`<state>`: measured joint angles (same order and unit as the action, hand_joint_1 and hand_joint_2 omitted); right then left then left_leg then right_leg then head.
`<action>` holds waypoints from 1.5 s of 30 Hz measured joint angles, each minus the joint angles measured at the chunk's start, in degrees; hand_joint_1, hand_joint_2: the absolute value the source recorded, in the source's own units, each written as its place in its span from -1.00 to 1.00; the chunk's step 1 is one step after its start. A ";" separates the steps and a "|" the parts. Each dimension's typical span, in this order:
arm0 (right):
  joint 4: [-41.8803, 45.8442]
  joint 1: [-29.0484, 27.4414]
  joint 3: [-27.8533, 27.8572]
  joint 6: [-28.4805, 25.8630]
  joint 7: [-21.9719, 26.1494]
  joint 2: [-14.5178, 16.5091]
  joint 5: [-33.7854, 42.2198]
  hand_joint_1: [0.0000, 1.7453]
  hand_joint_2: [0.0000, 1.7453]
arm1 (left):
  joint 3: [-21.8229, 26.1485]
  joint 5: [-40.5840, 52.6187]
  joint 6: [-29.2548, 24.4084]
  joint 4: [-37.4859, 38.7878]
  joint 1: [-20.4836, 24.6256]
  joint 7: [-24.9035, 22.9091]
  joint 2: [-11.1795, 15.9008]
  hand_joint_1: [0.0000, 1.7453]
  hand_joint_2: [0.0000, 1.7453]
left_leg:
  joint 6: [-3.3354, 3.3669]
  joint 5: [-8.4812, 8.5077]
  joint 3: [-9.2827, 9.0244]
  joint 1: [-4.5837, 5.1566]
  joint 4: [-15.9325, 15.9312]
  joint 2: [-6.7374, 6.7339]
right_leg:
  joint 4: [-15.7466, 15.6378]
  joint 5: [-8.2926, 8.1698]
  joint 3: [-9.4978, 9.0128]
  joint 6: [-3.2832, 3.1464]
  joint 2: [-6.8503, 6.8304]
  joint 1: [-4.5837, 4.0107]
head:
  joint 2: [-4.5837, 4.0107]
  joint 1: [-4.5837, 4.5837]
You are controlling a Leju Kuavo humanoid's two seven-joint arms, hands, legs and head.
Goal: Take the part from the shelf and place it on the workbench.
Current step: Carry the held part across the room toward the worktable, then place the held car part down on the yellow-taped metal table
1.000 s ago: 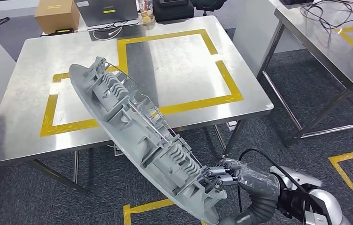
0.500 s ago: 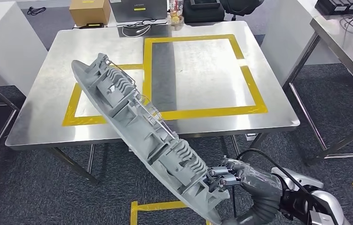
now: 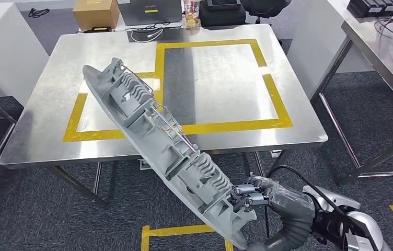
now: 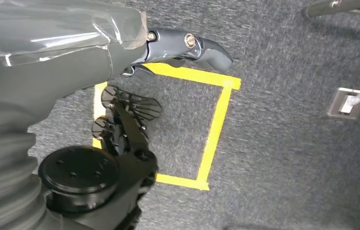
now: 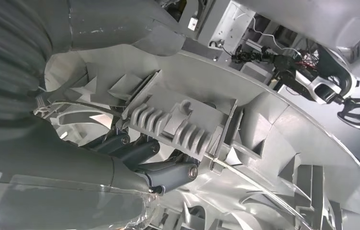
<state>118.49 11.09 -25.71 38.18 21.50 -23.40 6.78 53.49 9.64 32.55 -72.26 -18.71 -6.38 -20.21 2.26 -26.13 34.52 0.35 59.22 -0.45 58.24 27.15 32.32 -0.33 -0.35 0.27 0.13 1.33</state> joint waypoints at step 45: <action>0.48 0.05 0.01 -2.09 -3.44 -0.66 -2.87 0.98 1.00 | 2.23 -0.62 1.95 0.22 0.60 0.78 -0.22 -1.00 1.00 | -0.73 -2.29 -4.75 -0.20 -2.26 1.42 | 0.54 -2.51 2.86 2.85 0.26 1.35 | 0.00 -0.31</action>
<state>118.97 11.15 -25.70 36.10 18.06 -24.06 3.90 55.72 9.02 34.50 -72.04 -18.11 -5.61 -20.43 1.53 -28.42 29.77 0.15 56.96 0.97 58.78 24.65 35.18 2.52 -0.10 1.62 0.13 1.02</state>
